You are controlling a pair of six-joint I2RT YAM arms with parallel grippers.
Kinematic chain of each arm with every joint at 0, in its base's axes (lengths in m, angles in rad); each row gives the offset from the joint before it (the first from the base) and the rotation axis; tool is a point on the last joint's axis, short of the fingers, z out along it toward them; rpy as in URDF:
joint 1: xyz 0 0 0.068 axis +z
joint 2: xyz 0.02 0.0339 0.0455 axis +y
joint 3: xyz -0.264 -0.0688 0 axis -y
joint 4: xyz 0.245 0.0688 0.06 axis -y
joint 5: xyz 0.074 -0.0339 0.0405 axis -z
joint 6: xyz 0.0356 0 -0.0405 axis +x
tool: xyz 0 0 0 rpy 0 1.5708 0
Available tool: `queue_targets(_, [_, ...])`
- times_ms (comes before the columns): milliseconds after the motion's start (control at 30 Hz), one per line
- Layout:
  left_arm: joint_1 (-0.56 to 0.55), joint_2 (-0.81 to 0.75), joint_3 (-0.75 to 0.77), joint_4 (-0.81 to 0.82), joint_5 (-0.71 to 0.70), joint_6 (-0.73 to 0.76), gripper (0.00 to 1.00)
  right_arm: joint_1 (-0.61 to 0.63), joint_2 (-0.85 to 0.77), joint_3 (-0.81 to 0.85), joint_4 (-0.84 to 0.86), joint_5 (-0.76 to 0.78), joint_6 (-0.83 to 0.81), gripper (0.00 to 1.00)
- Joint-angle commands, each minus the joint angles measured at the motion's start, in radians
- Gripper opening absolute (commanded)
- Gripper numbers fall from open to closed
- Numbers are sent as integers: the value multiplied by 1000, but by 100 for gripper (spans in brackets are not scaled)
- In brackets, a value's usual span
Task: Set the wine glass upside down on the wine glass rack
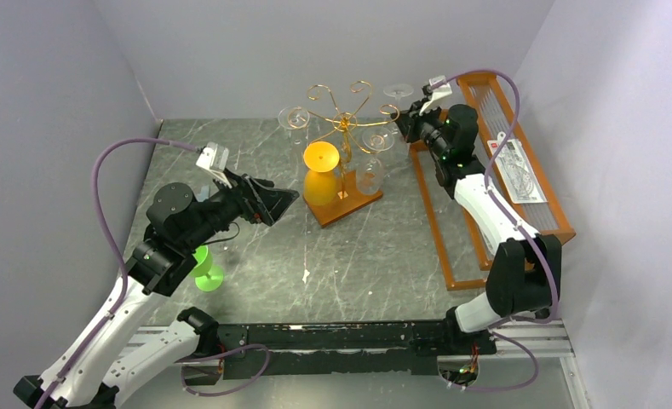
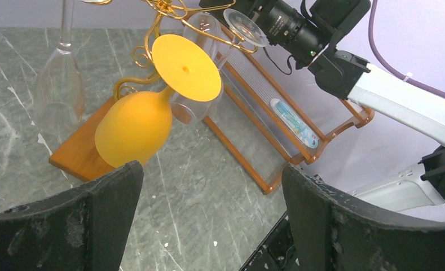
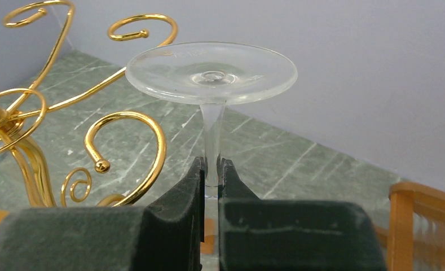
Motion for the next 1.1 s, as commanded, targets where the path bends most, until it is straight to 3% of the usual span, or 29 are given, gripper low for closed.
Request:
queue_targets(0, [-4,-12,35,-25,7,-18,96,-31,26,16,136,-149,-10,0])
queue_targets(433, [-3,9,51,-24,2,-44,95,-93,134,51,260,-501,57,0])
queue_targets(1067, [-4,15,48,-23,-18,-72,94,-92,108,-46,394,-606,62,0])
